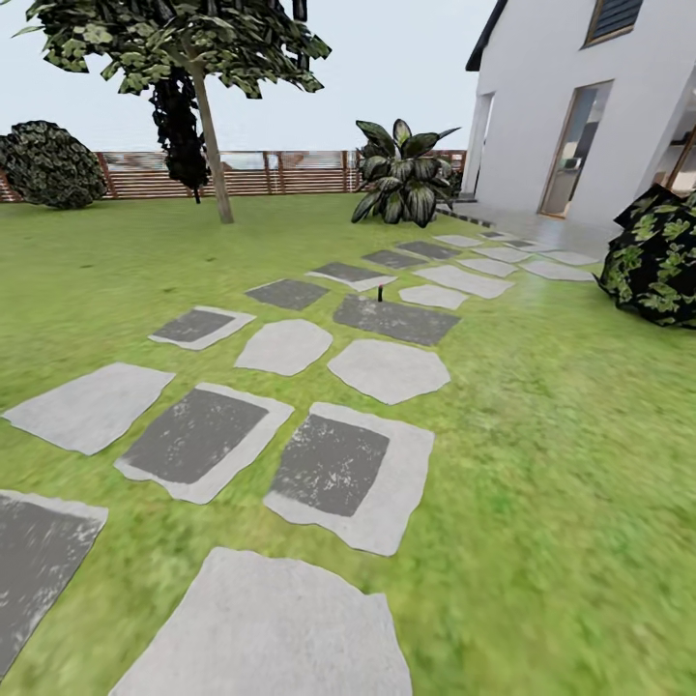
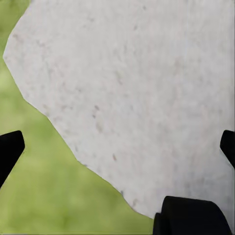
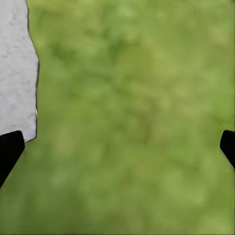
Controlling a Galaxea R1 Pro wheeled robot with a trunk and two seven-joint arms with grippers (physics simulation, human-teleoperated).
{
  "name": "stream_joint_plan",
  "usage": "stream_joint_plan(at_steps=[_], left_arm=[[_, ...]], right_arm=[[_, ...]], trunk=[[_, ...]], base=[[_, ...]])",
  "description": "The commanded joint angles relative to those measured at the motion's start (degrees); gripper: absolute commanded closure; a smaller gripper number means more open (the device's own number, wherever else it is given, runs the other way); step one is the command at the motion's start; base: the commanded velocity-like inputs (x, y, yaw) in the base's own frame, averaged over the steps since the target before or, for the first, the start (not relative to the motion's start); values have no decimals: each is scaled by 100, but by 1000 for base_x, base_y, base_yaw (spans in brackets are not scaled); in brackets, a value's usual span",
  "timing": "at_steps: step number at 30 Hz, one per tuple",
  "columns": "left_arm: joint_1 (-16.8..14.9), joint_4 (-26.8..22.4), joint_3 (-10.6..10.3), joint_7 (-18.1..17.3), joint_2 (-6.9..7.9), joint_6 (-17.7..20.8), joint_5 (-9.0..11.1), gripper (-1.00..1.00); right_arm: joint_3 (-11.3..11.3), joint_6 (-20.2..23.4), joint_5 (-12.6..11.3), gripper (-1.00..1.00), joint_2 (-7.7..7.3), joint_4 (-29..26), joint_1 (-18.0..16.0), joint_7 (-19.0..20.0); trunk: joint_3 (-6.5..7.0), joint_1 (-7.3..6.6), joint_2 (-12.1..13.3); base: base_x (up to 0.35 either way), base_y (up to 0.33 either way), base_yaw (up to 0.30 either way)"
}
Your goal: In the garden, pick up the pesticide atomizer on the floor and spray pesticide onto both trees until each tree trunk is fully covered.
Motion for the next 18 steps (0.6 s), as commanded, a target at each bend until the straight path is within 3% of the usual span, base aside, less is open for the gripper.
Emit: stream_joint_plan(at_steps=[1,18], left_arm=[[0,0,0,0,0,0,0,-100],[0,1,0,0,0,0,0,-100]], right_arm=[[0,0,0,-100,0,2,0,0],[6,0,0,-100,0,0,0,1]], trunk=[[0,0,0],[0,0,0]], base=[[326,0,0],[325,0,0]])
